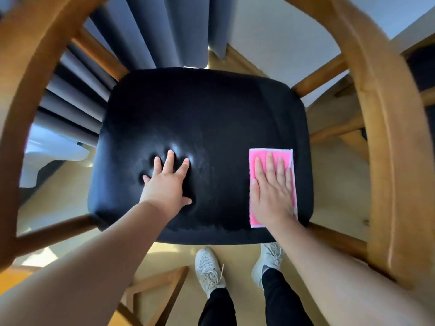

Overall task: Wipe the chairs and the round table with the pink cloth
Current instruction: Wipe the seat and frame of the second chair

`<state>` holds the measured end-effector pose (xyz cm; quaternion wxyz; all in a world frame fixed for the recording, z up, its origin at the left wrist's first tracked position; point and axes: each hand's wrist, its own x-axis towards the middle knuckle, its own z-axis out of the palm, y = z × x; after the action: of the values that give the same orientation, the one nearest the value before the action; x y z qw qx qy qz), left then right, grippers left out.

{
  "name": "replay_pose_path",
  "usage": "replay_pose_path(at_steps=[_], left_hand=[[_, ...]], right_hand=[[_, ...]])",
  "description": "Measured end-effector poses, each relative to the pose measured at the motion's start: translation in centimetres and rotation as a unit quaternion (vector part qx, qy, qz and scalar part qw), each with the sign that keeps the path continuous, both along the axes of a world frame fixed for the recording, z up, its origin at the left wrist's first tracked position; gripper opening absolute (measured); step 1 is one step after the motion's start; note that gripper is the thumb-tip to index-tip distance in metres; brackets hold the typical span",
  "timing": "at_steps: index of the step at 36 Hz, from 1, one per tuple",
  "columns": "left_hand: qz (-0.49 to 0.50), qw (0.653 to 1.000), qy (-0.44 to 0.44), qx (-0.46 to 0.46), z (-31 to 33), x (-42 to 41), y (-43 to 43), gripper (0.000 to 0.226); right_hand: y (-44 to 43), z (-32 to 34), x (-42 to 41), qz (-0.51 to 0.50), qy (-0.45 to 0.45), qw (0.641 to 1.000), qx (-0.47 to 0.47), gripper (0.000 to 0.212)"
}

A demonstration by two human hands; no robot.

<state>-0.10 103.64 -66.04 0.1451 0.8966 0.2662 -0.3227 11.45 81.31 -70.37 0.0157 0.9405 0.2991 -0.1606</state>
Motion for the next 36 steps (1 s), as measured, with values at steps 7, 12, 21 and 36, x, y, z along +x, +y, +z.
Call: replay_pose_path(at_steps=[7, 12, 21, 36], left_hand=[[-0.124, 0.973, -0.186, 0.056, 0.3, -2.3, -3.0, 0.066], [-0.088, 0.985, -0.137, 0.058, -1.2, -2.4, -4.8, 0.064], [-0.072, 0.975, -0.201, 0.062, -2.0, -2.8, -4.9, 0.062], [-0.073, 0.977, -0.192, 0.049, -2.4, -2.8, -4.8, 0.063]], right_hand=[[-2.2, -0.1, -2.1, -0.009, 0.003, 0.999, -0.032, 0.059], [-1.1, 0.0, -1.6, -0.02, 0.008, 0.999, -0.035, 0.062], [5.2, -0.3, 5.5, -0.036, -0.02, 0.999, -0.001, 0.065], [12.8, -0.2, 17.6, 0.023, -0.049, 0.998, 0.032, 0.059]])
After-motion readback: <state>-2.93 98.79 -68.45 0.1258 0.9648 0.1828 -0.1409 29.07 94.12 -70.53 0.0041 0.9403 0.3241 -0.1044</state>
